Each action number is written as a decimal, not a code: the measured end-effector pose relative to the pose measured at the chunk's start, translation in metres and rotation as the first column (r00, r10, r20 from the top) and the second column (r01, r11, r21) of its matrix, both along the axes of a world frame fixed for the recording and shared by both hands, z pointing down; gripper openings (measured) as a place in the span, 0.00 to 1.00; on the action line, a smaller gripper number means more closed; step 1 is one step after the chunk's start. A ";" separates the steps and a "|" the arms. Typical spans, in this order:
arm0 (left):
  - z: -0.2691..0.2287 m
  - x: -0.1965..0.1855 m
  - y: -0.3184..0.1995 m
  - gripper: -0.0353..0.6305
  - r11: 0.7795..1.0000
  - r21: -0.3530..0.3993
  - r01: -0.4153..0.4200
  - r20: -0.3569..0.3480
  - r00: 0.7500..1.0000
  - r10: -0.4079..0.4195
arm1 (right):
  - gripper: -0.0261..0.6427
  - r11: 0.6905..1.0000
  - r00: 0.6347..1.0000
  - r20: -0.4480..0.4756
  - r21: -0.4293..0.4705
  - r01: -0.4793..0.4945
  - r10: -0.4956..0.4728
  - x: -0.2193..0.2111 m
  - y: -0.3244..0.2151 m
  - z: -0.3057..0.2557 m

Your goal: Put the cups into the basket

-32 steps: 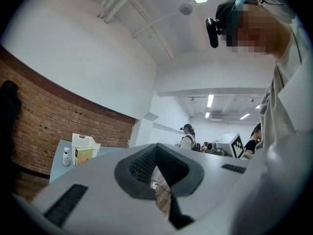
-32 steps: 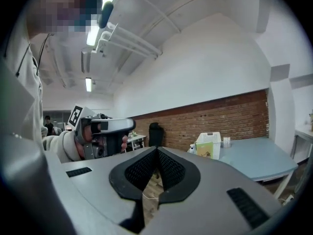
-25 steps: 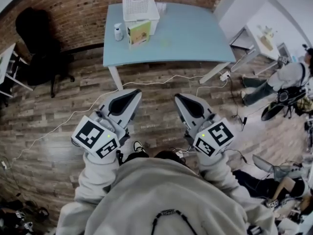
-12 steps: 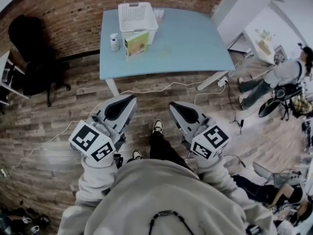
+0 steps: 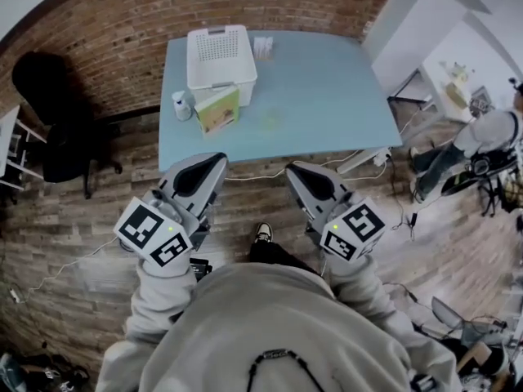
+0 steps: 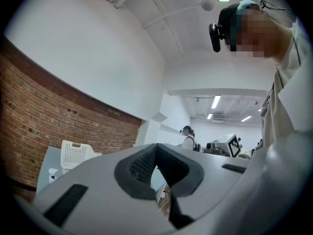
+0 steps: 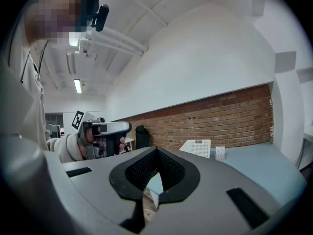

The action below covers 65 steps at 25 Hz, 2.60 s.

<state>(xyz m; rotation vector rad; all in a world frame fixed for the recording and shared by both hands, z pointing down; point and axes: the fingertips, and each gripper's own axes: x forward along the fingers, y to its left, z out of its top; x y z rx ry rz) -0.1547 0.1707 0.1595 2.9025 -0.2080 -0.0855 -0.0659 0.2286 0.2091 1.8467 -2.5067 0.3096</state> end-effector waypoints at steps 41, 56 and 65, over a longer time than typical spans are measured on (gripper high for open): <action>0.009 0.167 -0.305 0.05 1.000 -0.030 -0.007 0.023 1.000 0.008 | 0.06 0.994 0.999 -0.033 -0.109 0.023 -0.027 0.173 -0.276 0.009; 0.039 0.200 -0.331 0.05 0.993 -0.106 -0.052 0.097 0.993 0.062 | 0.06 0.975 0.994 -0.056 -0.207 0.079 -0.093 0.199 -0.329 0.044; 0.046 0.224 -0.320 0.05 0.991 -0.126 -0.037 0.119 0.992 0.052 | 0.06 0.972 0.986 -0.053 -0.189 0.143 -0.156 0.207 -0.339 0.040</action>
